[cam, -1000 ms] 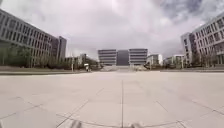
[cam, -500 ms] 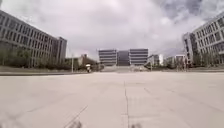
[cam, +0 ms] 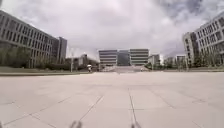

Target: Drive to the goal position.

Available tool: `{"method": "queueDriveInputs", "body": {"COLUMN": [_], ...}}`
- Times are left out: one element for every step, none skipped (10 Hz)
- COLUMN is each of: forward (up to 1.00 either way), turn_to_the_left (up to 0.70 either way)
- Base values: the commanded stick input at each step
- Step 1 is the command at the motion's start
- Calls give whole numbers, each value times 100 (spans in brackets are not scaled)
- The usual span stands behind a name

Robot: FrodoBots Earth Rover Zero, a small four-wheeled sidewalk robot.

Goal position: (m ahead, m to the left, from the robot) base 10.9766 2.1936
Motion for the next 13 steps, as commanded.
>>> {"method": "queueDriveInputs", "body": {"forward": [100,100,100,100,100,100,100,100,100,100,100,100,100], "turn_to_the_left": [0,0,0,0,0,0,0,0,0,0,0,0,0]}}
